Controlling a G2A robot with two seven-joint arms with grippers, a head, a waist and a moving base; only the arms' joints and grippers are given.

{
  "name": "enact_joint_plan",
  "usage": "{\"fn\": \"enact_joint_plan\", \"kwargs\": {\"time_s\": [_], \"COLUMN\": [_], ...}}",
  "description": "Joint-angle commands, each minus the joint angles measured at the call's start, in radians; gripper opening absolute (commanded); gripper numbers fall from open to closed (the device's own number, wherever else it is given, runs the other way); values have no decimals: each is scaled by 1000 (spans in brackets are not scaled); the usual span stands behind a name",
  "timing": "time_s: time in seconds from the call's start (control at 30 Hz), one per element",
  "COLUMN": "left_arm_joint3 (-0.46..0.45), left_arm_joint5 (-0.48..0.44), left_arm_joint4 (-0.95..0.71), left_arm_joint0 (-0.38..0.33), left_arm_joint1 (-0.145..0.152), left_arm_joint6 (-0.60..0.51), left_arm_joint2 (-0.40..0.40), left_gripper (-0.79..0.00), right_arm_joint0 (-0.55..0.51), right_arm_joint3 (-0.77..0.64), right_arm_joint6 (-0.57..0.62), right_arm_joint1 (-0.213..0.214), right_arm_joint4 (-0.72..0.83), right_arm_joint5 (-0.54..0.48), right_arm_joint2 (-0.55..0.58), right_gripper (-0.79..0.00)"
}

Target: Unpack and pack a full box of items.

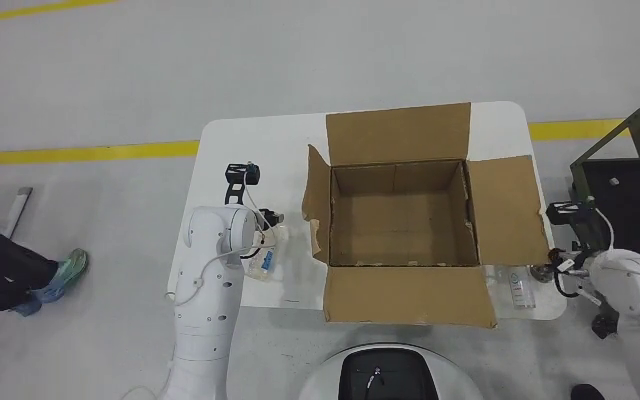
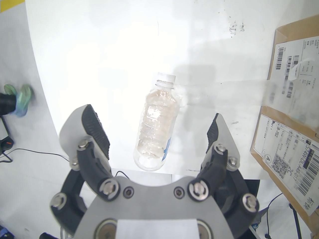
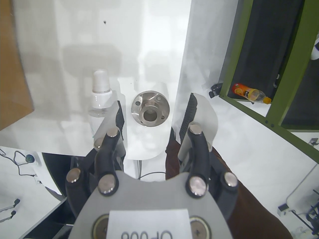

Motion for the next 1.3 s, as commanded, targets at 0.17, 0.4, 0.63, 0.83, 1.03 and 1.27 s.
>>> {"fn": "enact_joint_plan", "kwargs": {"time_s": [0.17,0.4,0.63,0.83,1.03,1.27], "left_arm_joint3": [0,0,0,0,0,0], "left_arm_joint5": [0,0,0,0,0,0], "left_arm_joint4": [0,0,0,0,0,0], "left_arm_joint0": [0,0,0,0,0,0], "left_arm_joint1": [0,0,0,0,0,0], "left_arm_joint6": [0,0,0,0,0,0], "left_arm_joint2": [0,0,0,0,0,0], "left_gripper": [0,0,0,0,0,0], "right_arm_joint0": [-21,4,0,-18,-18,-54], "right_arm_joint3": [-127,-266,-418,-433,-433,-414], "right_arm_joint6": [-210,-317,-383,-468,-468,-615], "right_arm_joint1": [4,3,10,13,13,11], "right_arm_joint4": [177,409,397,204,204,212], "right_arm_joint5": [4,41,-12,-34,-34,-103], "right_arm_joint2": [183,279,172,-2,-2,-5], "right_gripper": [-785,-785,-785,-785,-785,-785]}}
